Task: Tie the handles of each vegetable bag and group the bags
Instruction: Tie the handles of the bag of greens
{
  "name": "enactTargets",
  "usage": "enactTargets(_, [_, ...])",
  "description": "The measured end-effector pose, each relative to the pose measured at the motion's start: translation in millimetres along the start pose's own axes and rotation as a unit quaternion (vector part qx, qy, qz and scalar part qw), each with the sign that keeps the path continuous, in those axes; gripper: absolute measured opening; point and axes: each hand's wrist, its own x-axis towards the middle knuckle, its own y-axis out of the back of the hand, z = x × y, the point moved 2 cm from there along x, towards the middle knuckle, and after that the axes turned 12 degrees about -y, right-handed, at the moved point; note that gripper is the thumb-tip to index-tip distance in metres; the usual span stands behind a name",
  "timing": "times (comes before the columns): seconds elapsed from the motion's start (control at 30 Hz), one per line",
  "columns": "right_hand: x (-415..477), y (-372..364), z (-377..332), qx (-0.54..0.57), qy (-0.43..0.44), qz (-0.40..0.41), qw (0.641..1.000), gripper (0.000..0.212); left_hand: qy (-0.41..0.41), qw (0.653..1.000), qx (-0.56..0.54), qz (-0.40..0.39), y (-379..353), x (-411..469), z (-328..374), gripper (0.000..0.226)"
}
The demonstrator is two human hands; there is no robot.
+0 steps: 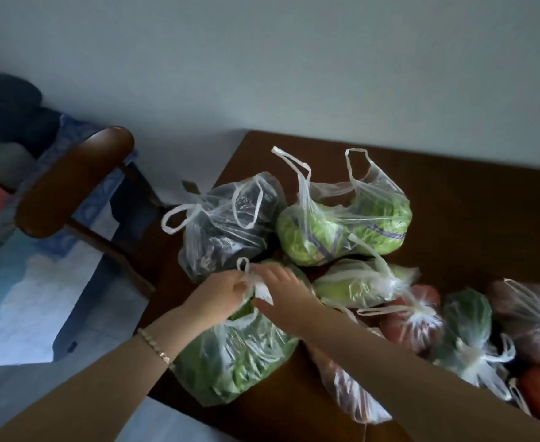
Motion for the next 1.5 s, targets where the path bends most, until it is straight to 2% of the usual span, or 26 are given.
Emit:
enactTargets(0.07, [18.3,-6.3,-11.9,0.01,-0.026,0.013,1.0,0.045,-0.038,0.998,-0.047,-0.01,13.0,8.9,-4.8,0.024])
enactTargets(0.17, [32.6,0.6,-17.2,0.106,-0.071,0.079,0.989,0.019,-0.067,0.991,-0.111,-0.019,34.7,26.2,-18.1,0.035])
enactTargets(0.3, [20.0,8.1,-21.3,0.193,-0.103,0.163,0.962,0.032,-0.156,0.982,-0.085,-0.068,53.5,40.3,-16.5,0.035])
enactTargets(0.4, [5.4,2.1,-19.0,0.263,-0.211,0.244,0.909,0.033,-0.222,0.973,-0.03,-0.057,67.7,49.2,-18.2,0.038])
enactTargets(0.47, [-1.6,-1.1,-10.6,0.338,-0.313,0.274,0.844,0.037,-0.237,0.971,-0.02,-0.013,77.3,52.7,-25.5,0.033])
enactTargets(0.53, [-7.0,-2.8,-2.6,0.419,-0.395,0.273,0.771,0.041,-0.202,0.977,-0.051,0.043,82.4,55.1,-35.8,0.019])
enactTargets(0.57, [-8.2,-4.7,-0.9,0.444,-0.412,0.264,0.751,0.04,-0.164,0.981,-0.081,0.062,81.8,55.1,-40.9,0.024])
enactTargets(0.6, [-7.0,-5.8,-0.1,0.46,-0.411,0.253,0.746,0.038,-0.113,0.985,-0.113,0.068,78.0,55.1,-45.7,0.028])
enactTargets(0.67, [-4.3,-3.9,-5.1,0.485,-0.371,0.246,0.753,0.027,-0.017,0.979,-0.196,0.053,67.8,52.9,-52.4,0.032])
enactTargets(0.73, [-2.5,4.6,-15.4,0.5,-0.301,0.257,0.771,0.024,0.056,0.936,-0.345,0.038,57.7,48.0,-50.1,0.033])
enactTargets(0.8, [-1.2,14.9,-25.8,0.502,-0.231,0.268,0.789,0.033,0.067,0.88,-0.468,0.039,52.8,39.9,-39.1,0.038])
enactTargets(0.83, [-1.6,18.4,-29.7,0.504,-0.206,0.271,0.794,0.036,0.058,0.87,-0.488,0.032,51.0,36.3,-31.9,0.042])
enactTargets(0.87, [-1.2,19.5,-32.6,0.515,-0.186,0.273,0.791,0.037,0.051,0.867,-0.496,0.017,49.8,32.5,-23.8,0.045])
enactTargets(0.93, [-0.1,16.9,-35.2,0.572,-0.163,0.256,0.762,0.035,0.022,0.864,-0.503,-0.012,44.1,24.5,-8.6,0.048])
enactTargets(1.0, [4.4,9.9,-31.9,0.601,-0.186,0.239,0.74,0.031,-0.007,0.873,-0.488,-0.014,34.8,17.3,-1.1,0.039])
enactTargets(1.03, [5.8,6.8,-29.3,0.577,-0.226,0.231,0.75,0.029,-0.016,0.881,-0.473,-0.012,30.0,14.0,0.3,0.034])
enactTargets(1.1, [6.1,2.1,-29.2,0.484,-0.31,0.192,0.795,0.028,-0.033,0.893,-0.448,0.0,19.9,10.2,0.8,0.026])
enactTargets(1.17, [5.0,-5.0,-33.1,0.45,-0.332,0.132,0.818,0.034,-0.04,0.901,-0.431,0.016,11.1,6.7,0.1,0.017])
enactTargets(1.23, [1.7,-11.3,-39.5,0.484,-0.292,0.093,0.82,0.036,0.003,0.897,-0.44,0.04,3.8,7.4,-3.4,0.011])
enactTargets(1.3, [-3.2,-14.2,-44.0,0.532,-0.229,0.069,0.812,0.04,0.072,0.878,-0.47,0.056,-2.7,12.2,-8.2,0.025])
enactTargets(1.33, [-7.2,-13.6,-45.2,0.543,-0.2,0.06,0.813,0.042,0.1,0.871,-0.478,0.049,-3.9,14.0,-7.2,0.023])
enactTargets(1.43, [-14.4,-14.4,-44.3,0.498,-0.16,0.054,0.851,0.045,0.176,0.85,-0.496,0.0,-4.7,17.7,-4.5,0.019])
enactTargets(1.5, [-15.7,-15.6,-39.6,0.465,-0.168,0.082,0.865,0.046,0.17,0.851,-0.497,-0.015,-0.9,13.4,-1.6,0.018])
